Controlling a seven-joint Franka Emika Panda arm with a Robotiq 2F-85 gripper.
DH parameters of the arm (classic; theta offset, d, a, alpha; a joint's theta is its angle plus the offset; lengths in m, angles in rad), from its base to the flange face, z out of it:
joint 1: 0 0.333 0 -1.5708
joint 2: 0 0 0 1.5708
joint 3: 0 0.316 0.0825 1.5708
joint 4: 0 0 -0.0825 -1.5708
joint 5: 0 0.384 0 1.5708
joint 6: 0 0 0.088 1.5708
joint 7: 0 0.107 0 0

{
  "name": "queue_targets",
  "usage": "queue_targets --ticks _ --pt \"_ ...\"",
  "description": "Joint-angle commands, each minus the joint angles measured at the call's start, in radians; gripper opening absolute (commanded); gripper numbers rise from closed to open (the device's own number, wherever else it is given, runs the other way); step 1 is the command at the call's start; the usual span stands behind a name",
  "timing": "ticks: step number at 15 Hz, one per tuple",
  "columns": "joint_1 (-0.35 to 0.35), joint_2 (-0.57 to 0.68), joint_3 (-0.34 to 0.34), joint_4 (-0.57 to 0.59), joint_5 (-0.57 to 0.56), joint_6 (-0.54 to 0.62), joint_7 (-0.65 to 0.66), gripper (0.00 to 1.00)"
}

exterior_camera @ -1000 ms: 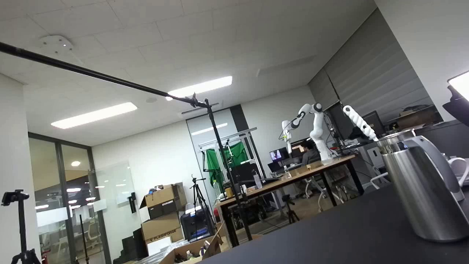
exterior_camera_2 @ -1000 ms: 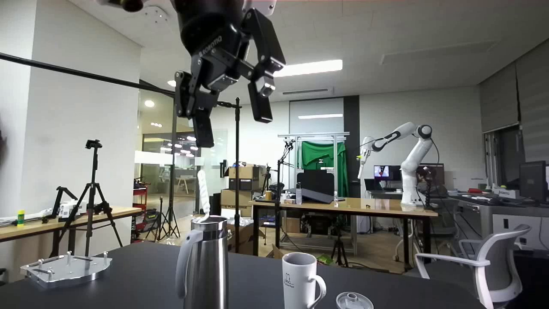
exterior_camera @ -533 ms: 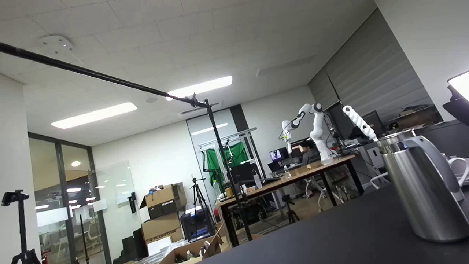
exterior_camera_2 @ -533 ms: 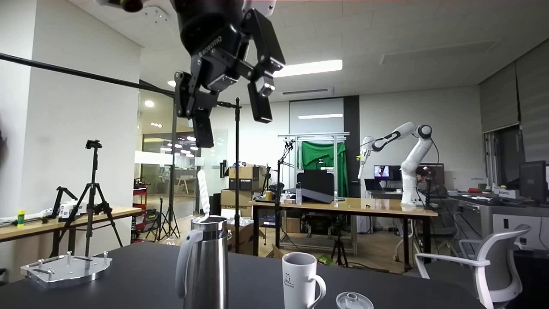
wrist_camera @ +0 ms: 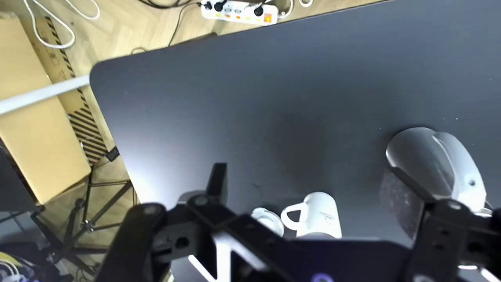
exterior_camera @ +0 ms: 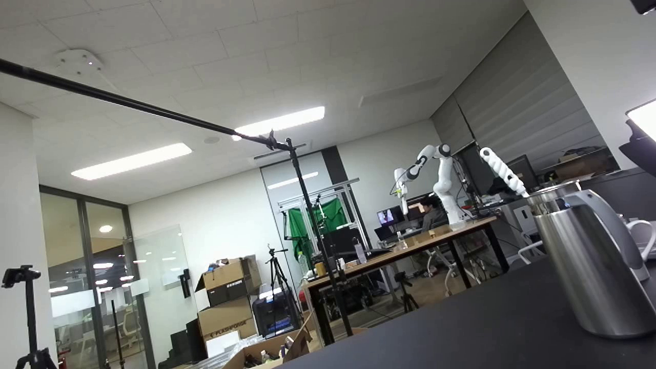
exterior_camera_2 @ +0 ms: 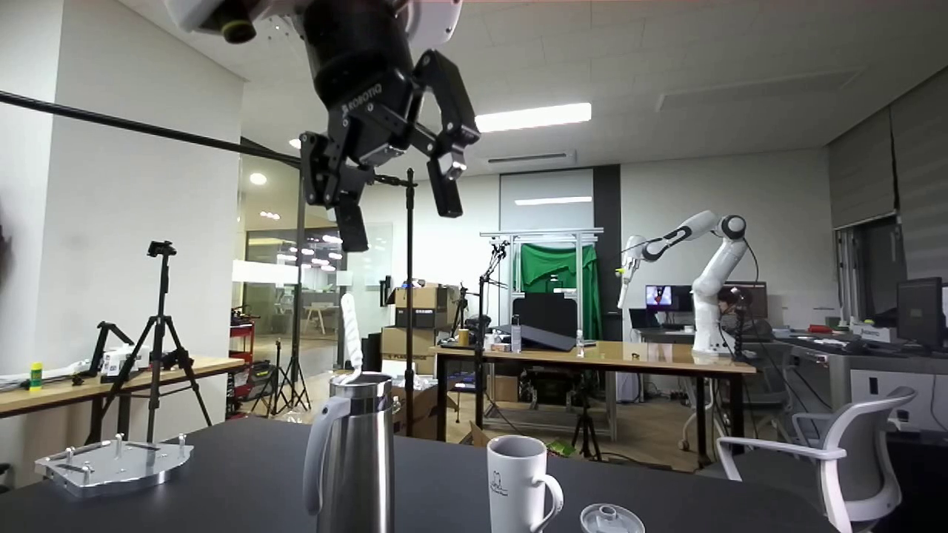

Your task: Use the object to clean the flask

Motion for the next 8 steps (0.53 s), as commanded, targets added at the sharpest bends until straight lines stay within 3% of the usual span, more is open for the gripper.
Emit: queue_targets --ticks 1,4,8 --pt "0.078 0.082 0.058 0.052 0.050 0.068 0.049 1.00" --pt "0.179 0.138 0.102 0.069 0.077 0.156 -0.042 1.00" --pt "0.274 0.253 0.139 0.153 0.066 0.190 -0.149 1.00"
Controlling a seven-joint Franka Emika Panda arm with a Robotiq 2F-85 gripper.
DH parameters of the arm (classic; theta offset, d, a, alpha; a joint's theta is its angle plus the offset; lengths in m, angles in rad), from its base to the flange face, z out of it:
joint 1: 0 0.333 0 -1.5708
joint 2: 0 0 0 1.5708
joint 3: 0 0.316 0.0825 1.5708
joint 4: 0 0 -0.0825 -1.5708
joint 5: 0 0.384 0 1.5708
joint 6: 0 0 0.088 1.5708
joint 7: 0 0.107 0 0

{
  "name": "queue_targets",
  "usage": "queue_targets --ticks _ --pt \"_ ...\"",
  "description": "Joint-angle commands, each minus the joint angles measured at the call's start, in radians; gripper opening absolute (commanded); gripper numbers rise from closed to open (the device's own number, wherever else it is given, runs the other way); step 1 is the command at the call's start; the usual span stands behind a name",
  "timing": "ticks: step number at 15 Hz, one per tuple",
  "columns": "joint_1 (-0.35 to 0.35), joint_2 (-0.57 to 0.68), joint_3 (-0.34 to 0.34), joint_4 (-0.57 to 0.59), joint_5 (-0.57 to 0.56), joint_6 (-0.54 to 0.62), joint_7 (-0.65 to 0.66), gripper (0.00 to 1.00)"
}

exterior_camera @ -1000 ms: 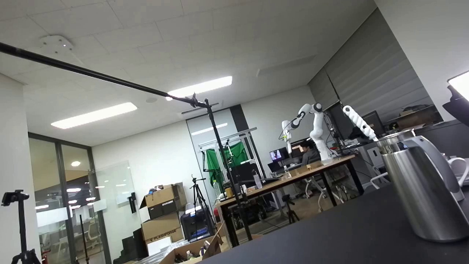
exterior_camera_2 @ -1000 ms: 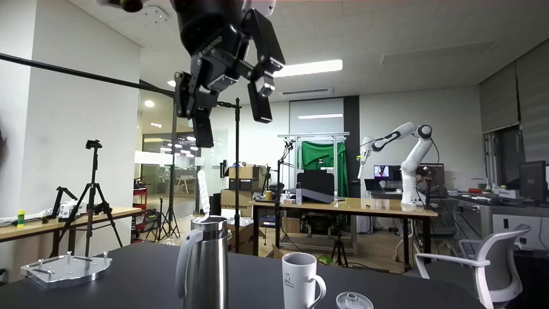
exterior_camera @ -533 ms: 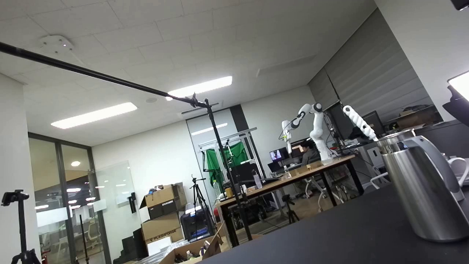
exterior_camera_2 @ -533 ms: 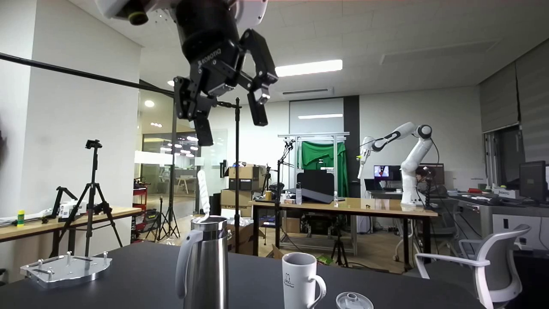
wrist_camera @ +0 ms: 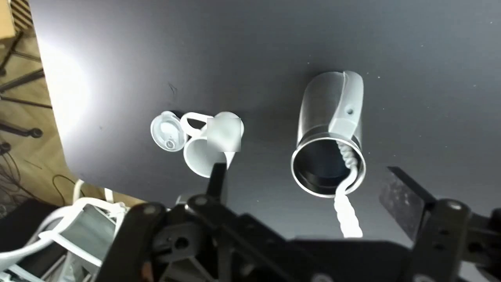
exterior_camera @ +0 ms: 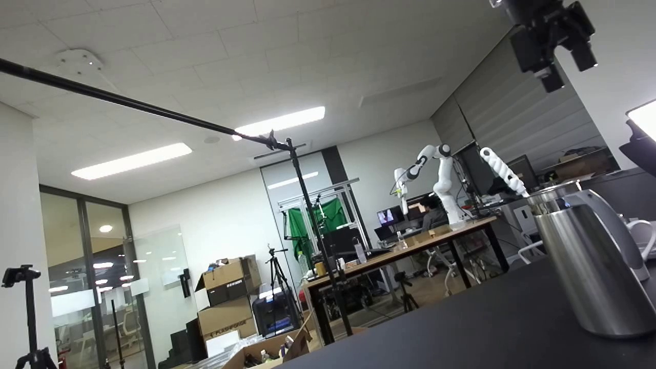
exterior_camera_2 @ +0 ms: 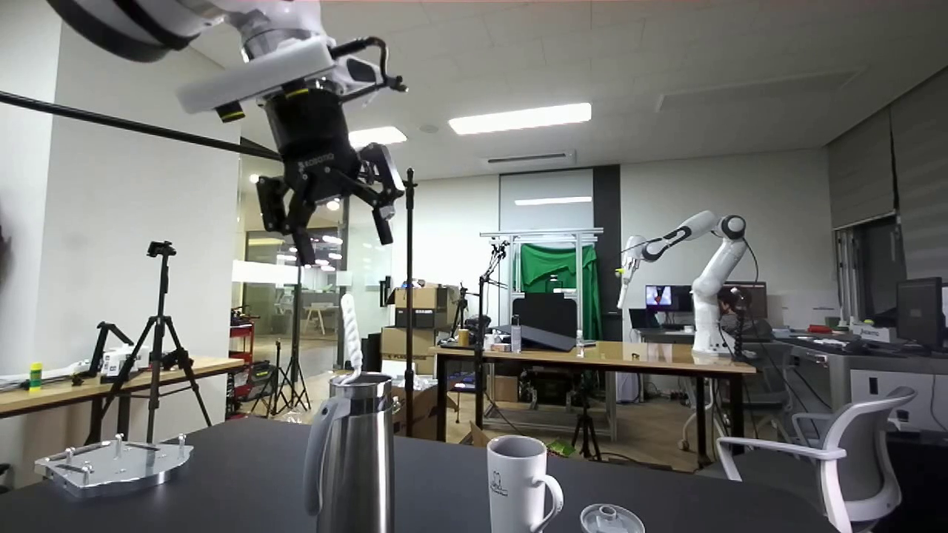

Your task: Use the object to clean the flask

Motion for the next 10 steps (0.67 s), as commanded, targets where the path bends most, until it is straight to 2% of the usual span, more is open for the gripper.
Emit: queue_targets --ticks 1,5,6,10 --pt "0.065 0.138 0.004 0.127 -0.007 -0.003 -0.133 1.00" --pt "0.133 0.273 -0.061 0.260 0.053 -0.015 -0.396 1.00" --pt "0.099 0.188 -0.015 0.168 0.025 0.003 -0.286 1.00" --pt "0.100 0.217 -0.018 0.182 0.033 0.003 -0.306 1.00"
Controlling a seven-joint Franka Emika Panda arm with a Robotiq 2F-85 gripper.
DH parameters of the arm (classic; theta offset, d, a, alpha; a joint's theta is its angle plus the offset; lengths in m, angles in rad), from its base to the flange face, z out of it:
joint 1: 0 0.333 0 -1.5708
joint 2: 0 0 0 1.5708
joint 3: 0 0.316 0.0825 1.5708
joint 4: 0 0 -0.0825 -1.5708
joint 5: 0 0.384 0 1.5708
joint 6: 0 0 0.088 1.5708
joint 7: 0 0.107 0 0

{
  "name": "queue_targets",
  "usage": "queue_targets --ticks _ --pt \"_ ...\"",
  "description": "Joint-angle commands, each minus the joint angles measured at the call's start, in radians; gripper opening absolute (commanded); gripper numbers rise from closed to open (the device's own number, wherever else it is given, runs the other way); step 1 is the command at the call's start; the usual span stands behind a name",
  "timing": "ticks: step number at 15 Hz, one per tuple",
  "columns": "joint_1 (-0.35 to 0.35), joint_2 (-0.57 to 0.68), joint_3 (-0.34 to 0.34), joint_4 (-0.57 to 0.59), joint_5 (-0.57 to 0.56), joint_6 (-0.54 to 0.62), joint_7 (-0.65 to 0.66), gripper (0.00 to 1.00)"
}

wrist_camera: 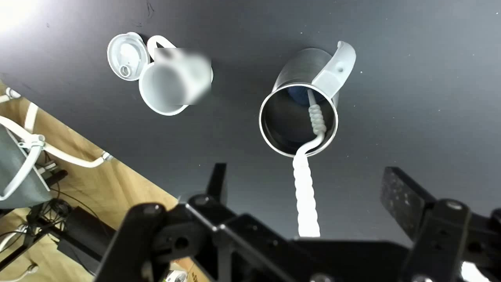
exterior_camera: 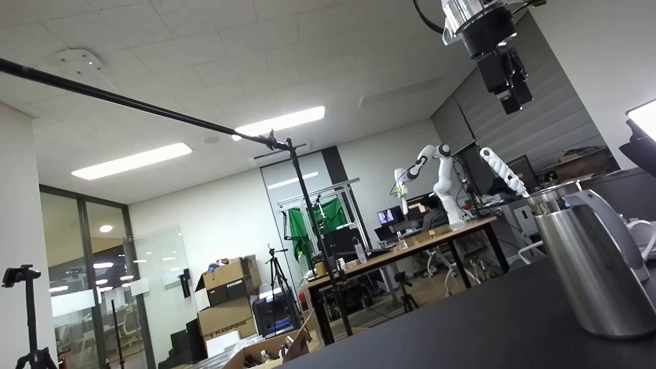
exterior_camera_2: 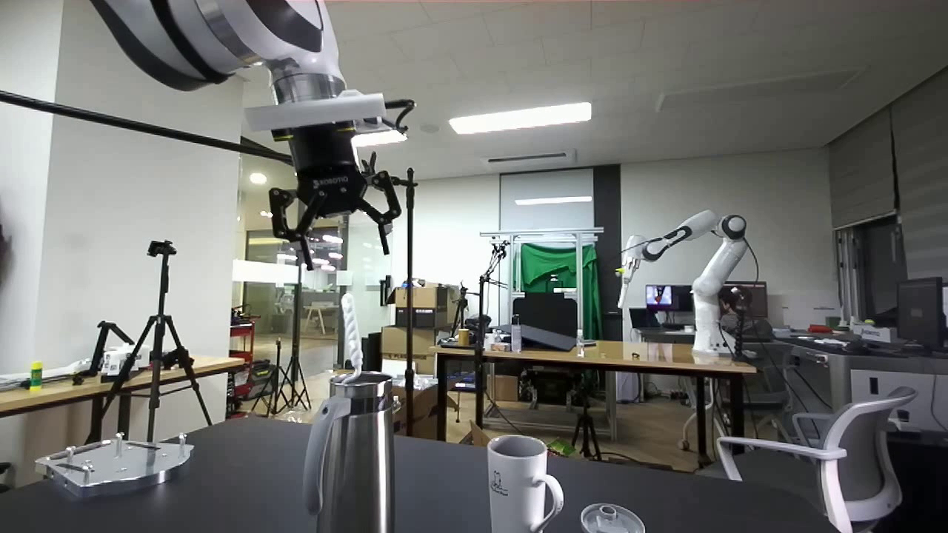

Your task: Use the object to clean the flask

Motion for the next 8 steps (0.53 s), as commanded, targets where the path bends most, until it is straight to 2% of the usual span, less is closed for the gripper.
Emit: queue_targets --ticks 1,5,6,8 --pt "0.000 -0.003 0.000 0.001 0.000 -0.003 0.000 1.00" --pt "0.001 -0.008 0.000 0.000 0.000 -0.003 0.000 1.00" --pt "0.035 0.019 -0.033 0.016 0.023 0.017 -0.131 1.00" --pt "0.060 0.073 -0.050 0.053 0.042 0.018 -0.254 1.00"
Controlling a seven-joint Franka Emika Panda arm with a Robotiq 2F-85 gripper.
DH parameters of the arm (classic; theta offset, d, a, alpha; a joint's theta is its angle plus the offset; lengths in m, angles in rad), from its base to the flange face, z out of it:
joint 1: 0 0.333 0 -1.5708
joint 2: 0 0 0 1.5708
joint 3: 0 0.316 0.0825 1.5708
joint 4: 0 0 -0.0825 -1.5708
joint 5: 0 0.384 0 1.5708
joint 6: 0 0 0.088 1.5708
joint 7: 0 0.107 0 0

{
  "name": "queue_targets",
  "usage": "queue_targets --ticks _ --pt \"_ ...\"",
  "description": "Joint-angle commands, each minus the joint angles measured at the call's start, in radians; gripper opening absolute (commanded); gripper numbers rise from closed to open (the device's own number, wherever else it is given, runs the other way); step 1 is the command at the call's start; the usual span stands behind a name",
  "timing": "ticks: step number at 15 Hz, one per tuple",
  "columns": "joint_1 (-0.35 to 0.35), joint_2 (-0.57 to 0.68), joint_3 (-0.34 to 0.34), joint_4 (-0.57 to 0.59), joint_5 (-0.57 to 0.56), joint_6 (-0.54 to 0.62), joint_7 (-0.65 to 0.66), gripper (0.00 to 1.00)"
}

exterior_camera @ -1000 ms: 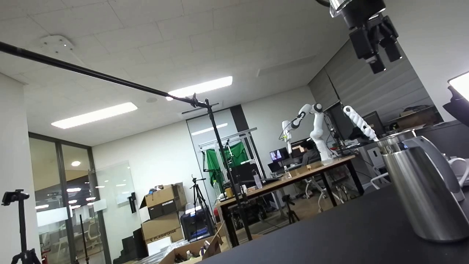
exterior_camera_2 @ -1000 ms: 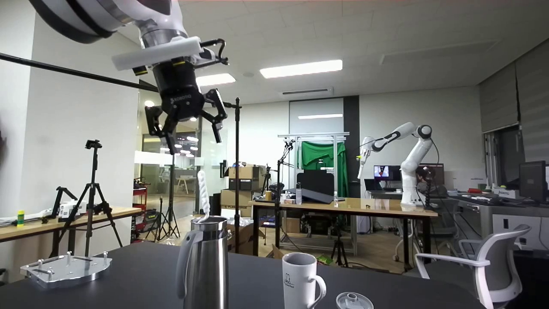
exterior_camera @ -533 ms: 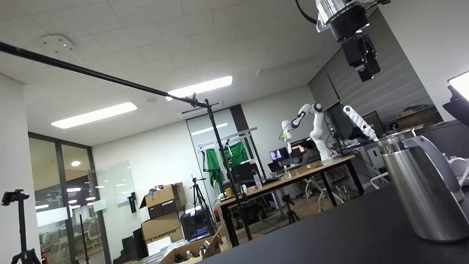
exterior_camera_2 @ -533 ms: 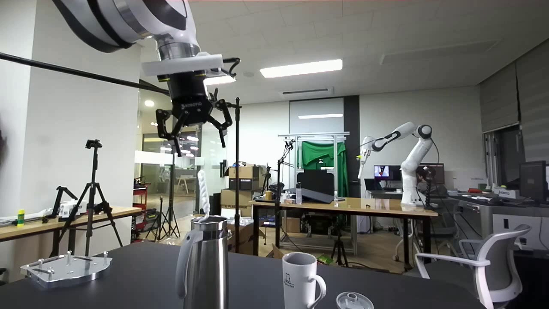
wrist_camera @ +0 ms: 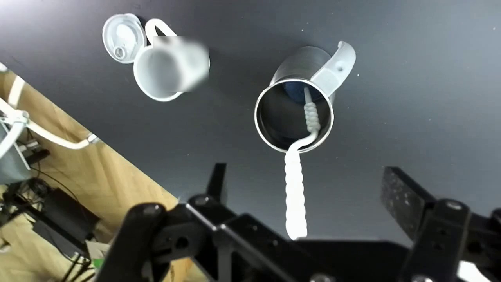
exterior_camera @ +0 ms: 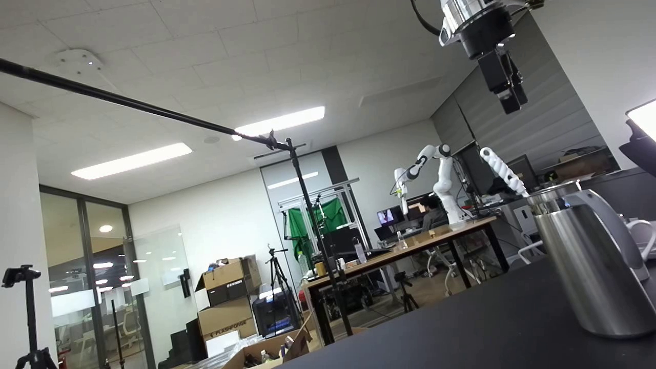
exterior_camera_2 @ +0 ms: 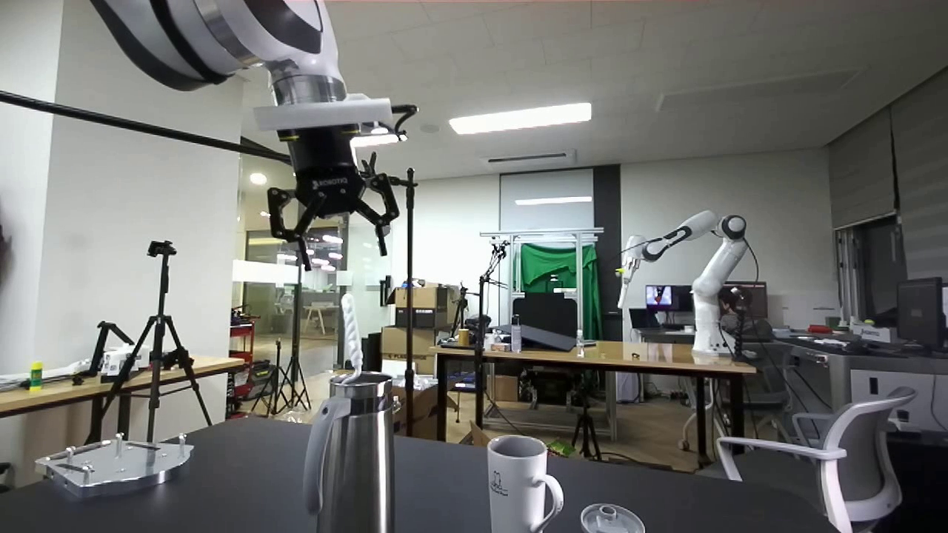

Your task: Use the object to clean the flask

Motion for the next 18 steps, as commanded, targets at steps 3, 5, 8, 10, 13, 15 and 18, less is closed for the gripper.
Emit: queue_targets --ticks 3,5,8,10,13,15,18 --pt "0.063 0.160 -0.043 0.107 0.066 0.017 -0.335 1.00" --pt "0.065 0.235 -0.034 0.161 0.096 0.003 -0.459 1.00" --pt "0.046 0.352 0.013 0.259 0.057 -0.039 -0.571 1.00" --pt "0.036 0.420 0.046 0.326 0.006 -0.071 -0.615 1.00" --pt "0.030 0.497 0.085 0.412 -0.104 -0.139 -0.641 0.84" --pt "0.030 0.529 0.100 0.454 -0.173 -0.186 -0.628 0.67" --pt "0.029 0.545 0.111 0.494 -0.253 -0.272 -0.627 0.45"
